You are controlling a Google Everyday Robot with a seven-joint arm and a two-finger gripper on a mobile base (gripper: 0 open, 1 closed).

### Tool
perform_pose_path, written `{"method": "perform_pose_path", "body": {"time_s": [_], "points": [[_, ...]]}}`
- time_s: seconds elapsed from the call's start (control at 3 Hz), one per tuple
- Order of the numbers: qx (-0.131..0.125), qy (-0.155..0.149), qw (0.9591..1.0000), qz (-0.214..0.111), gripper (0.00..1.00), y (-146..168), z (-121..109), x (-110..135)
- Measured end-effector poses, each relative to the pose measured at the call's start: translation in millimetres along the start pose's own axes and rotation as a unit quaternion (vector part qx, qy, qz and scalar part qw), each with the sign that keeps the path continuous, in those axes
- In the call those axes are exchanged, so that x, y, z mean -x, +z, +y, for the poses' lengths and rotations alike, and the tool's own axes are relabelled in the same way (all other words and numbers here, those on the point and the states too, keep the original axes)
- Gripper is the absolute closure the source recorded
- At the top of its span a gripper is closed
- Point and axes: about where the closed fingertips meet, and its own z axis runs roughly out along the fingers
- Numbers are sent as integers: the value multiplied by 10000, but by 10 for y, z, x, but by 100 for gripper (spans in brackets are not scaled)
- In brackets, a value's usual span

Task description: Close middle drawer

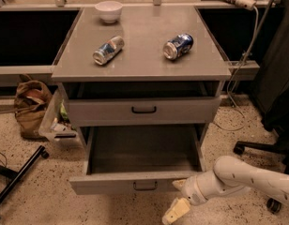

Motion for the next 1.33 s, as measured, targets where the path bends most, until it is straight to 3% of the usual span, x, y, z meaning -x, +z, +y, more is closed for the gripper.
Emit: {"method": "perform_pose_path", "body": {"time_s": [0.67,1.0,1.33], "points": [[338,-420,9983,205,0,496,18,452],[338,-420,9983,205,0,496,18,452],[231,-532,9983,68,0,436,-160,557]]}}
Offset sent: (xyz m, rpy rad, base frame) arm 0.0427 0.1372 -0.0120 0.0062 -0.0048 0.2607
